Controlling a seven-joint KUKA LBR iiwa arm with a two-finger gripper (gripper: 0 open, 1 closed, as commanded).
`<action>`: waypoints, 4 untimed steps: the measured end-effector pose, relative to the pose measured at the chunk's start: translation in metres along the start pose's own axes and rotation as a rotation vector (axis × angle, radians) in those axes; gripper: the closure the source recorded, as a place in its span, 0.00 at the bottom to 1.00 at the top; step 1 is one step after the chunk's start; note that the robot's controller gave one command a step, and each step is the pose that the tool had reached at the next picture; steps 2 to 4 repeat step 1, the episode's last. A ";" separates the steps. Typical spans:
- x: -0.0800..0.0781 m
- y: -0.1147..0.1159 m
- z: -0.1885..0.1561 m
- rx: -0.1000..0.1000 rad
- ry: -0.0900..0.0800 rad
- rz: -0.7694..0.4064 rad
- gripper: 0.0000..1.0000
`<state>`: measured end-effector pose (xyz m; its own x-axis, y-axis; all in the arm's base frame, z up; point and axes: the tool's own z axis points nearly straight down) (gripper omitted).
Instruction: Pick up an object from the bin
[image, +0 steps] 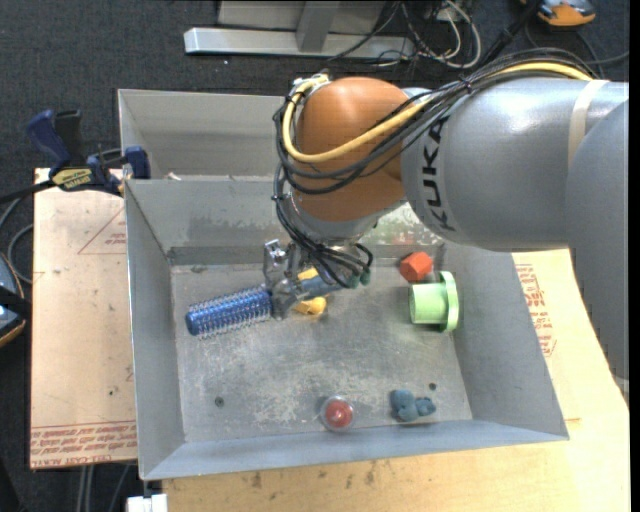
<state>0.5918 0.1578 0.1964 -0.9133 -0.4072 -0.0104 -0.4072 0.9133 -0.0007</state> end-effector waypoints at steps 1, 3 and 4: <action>0.049 -0.035 -0.100 -0.001 0.006 -0.426 1.00; 0.049 -0.035 -0.100 -0.001 0.006 -0.426 1.00; 0.049 -0.035 -0.100 -0.001 0.006 -0.426 1.00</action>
Offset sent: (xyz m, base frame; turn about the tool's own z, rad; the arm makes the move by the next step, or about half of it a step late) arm -0.0326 -0.0524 0.0990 -0.4306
